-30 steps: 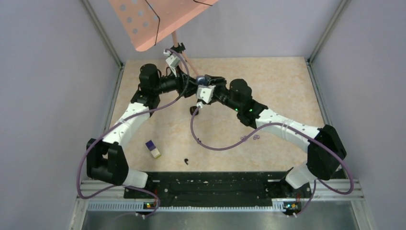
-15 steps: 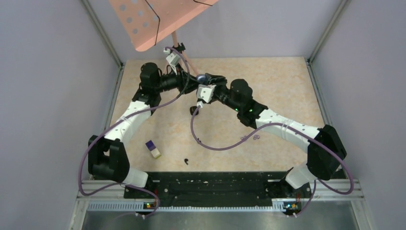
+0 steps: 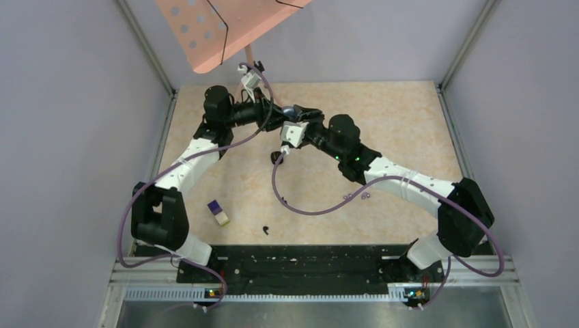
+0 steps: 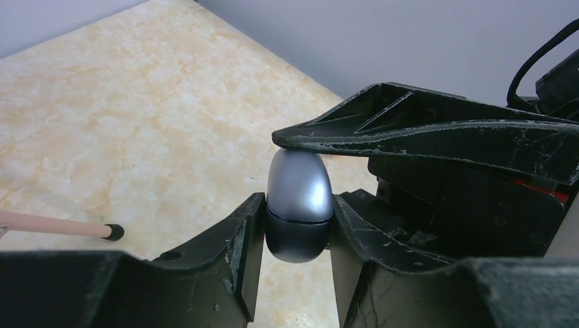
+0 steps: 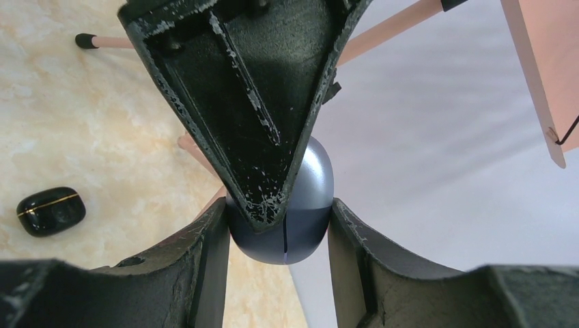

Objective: Insert the wireless bluetooth earbuds into the charging case
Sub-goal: Pick up the charging case at the center of the board, then open the charging case.

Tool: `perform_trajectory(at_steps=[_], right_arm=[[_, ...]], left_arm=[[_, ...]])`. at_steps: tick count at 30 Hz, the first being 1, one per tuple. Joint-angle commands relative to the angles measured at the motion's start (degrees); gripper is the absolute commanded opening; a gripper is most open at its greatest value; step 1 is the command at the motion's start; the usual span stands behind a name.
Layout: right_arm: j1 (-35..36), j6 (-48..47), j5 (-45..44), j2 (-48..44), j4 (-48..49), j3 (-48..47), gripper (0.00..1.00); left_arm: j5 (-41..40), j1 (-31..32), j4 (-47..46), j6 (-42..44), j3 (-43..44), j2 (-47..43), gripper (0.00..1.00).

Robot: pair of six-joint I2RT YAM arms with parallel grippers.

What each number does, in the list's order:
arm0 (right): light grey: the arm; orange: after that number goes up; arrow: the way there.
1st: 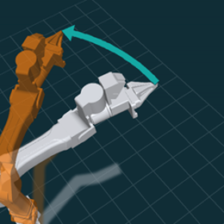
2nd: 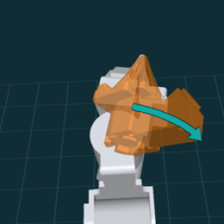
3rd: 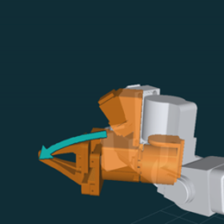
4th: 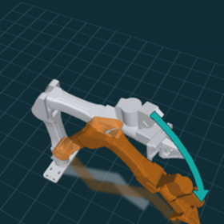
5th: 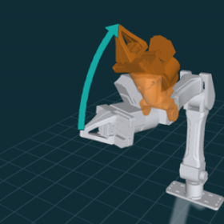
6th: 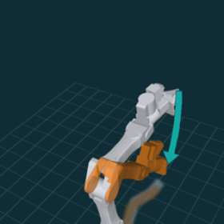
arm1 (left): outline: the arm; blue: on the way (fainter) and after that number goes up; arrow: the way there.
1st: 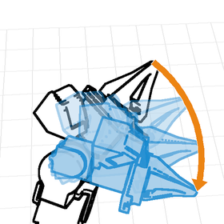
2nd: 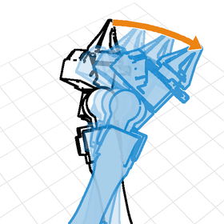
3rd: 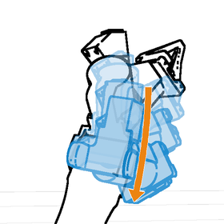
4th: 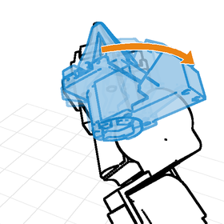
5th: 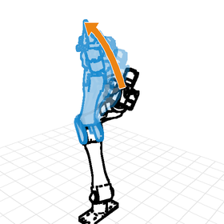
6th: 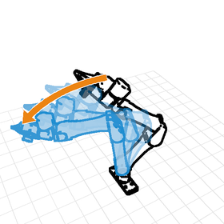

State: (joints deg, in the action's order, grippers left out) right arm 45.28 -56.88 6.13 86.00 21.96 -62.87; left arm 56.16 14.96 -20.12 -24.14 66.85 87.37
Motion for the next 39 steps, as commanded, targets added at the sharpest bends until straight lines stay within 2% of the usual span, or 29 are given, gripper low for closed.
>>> perform_trajectory(at_steps=[1,5,7,8,10,12,14,16,20,24,29,34,37,39], right_arm=[[0.68,0.58,1.48,-1.65,4.57,0.03,0.23],[0.58,0.55,0.51,-1.48,4.91,0.09,0.23],[0.59,0.63,-0.57,-1.26,5.04,0.14,0.24],[0.59,1.03,-1.24,-1.0,4.9,-0.04,0.28],[0.48,2.67,-2.21,-0.47,0.62,-1.89,0.54],[-1.22,5.76,-0.57,0.05,-11.16,-6.51,0.7],[-3.8,9.52,3.27,0.28,-23.98,-11.47,0.81],[-6.03,11.89,6.47,0.89,-37.84,-17.34,0.84],[-10.97,17.47,14.23,1.23,-53.63,-24.72,0.87],[-16.81,24.72,26.81,2.95,-61.05,-30.87,0.87],[-17.94,26.79,37.48,6.41,-61.8,-34.11,0.86],[-17.94,29.46,48.3,12.15,-61.33,-38.17,0.73],[-17.94,30.87,50.91,16.34,-61.29,-41.92,0.61],[-17.94,32.05,51.72,18.22,-60.81,-44.19,0.59]], left_arm=[[3.7,0.4,-2.85,-1.76,3.32,1.26,0.44],[4.87,0.42,-2.87,-2.05,3.57,1.82,0.38],[5.76,0.42,-3.03,-2.16,3.64,1.96,0.29],[6.32,0.35,-3.33,-2.4,3.69,2.12,0.23],[7.15,0.17,-4.58,-2.89,3.6,2.26,0.16],[7.99,-0.08,-7.14,-2.99,2.95,2.23,0.13],[9.12,-0.27,-8.97,-1.69,2.48,2.18,0.11],[10.73,-0.39,-9.05,0.93,2.41,2.43,0.08],[12.74,-0.42,-8.79,5.47,1.94,3.03,0.04],[14.38,-0.37,-8.79,8.4,1.92,3.68,0.02],[16.47,-0.37,-4.53,16.69,1.69,3.53,0.0],[16.22,-0.24,4.88,29.46,1.98,2.42,0.0],[16.41,-0.22,9.62,34.05,2.53,2.19,0.0],[16.59,-0.11,11.93,36.58,2.84,2.02,0.0]])
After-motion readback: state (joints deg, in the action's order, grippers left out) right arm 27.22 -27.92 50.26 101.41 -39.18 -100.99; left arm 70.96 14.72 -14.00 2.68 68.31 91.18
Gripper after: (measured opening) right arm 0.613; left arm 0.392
